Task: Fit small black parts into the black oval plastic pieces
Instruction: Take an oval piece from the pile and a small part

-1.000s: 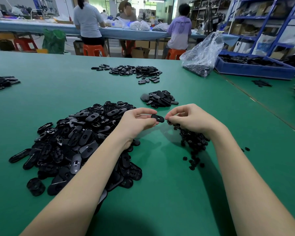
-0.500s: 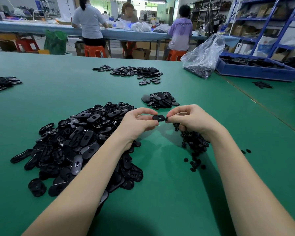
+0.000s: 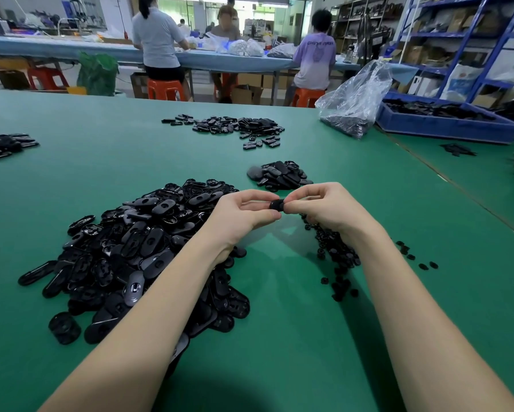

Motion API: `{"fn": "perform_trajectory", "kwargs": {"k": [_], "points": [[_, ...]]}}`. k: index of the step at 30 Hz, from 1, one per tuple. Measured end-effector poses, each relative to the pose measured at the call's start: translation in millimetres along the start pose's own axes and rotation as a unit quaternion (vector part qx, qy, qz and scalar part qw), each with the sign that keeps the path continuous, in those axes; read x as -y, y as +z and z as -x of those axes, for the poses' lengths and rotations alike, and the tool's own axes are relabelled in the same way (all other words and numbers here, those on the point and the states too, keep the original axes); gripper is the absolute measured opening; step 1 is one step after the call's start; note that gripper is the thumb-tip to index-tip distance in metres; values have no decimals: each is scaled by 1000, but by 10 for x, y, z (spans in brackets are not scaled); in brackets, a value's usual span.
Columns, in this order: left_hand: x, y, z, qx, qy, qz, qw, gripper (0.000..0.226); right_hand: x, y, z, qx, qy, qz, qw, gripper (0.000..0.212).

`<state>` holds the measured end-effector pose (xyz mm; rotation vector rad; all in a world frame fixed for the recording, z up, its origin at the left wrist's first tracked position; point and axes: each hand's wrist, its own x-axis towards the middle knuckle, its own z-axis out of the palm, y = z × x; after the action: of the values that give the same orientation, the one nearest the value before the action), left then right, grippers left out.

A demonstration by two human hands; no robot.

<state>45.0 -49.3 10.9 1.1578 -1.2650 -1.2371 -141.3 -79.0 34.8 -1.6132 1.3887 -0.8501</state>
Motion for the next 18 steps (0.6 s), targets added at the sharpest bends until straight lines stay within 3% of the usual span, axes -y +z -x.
{"fn": "perform_trajectory", "kwargs": {"k": [11, 18], "points": [[-42, -8, 37, 0, -1, -43, 999, 25, 8, 13, -4, -12, 5, 14, 1000, 18], [-81, -48, 34, 34, -43, 31, 998, 21, 0, -34, 37, 21, 30, 1, 999, 22]]}}
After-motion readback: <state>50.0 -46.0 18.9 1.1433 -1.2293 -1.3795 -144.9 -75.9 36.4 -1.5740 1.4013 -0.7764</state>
